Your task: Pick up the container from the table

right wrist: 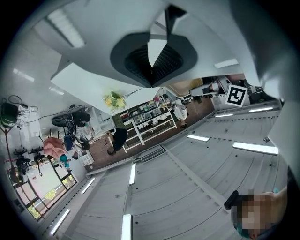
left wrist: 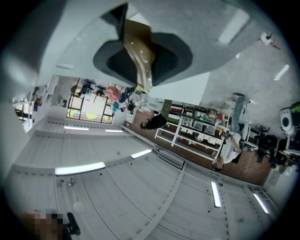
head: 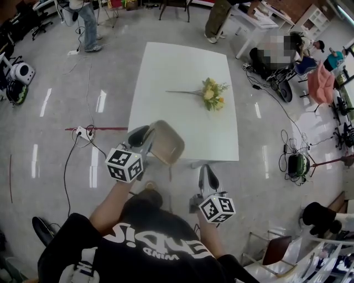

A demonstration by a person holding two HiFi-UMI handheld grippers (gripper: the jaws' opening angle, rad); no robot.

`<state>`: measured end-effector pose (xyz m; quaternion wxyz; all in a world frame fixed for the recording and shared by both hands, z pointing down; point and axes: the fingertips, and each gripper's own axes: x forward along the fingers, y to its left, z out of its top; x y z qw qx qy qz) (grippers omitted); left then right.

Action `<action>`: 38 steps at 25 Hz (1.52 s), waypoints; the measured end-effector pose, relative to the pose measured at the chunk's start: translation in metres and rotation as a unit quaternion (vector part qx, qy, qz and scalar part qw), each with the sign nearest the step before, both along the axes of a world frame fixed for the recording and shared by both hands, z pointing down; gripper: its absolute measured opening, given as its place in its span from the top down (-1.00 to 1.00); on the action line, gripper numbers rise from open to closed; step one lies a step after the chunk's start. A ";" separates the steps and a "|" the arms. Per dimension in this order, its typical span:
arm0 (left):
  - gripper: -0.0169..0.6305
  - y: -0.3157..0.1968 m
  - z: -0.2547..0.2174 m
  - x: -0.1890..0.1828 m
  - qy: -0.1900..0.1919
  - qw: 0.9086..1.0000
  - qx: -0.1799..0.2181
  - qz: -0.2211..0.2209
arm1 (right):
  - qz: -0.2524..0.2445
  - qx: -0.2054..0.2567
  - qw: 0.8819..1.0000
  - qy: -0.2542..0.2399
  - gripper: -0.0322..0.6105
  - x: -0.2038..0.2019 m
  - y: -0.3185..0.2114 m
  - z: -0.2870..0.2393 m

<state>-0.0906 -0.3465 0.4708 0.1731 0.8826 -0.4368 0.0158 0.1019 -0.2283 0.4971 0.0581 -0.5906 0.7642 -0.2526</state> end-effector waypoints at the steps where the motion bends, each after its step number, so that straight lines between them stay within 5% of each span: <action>1: 0.64 0.007 -0.002 0.001 0.001 1.000 0.003 -0.003 | -0.001 -0.001 1.000 -0.001 0.90 0.003 0.007 0.003; 20: 0.67 0.222 -0.043 0.039 -0.008 0.998 0.046 -0.030 | -0.045 0.024 0.999 -0.010 0.90 0.049 0.189 0.001; 38: 0.68 0.365 -0.064 0.012 -0.026 0.997 0.055 -0.045 | -0.080 0.047 0.995 -0.021 0.90 0.011 0.273 -0.023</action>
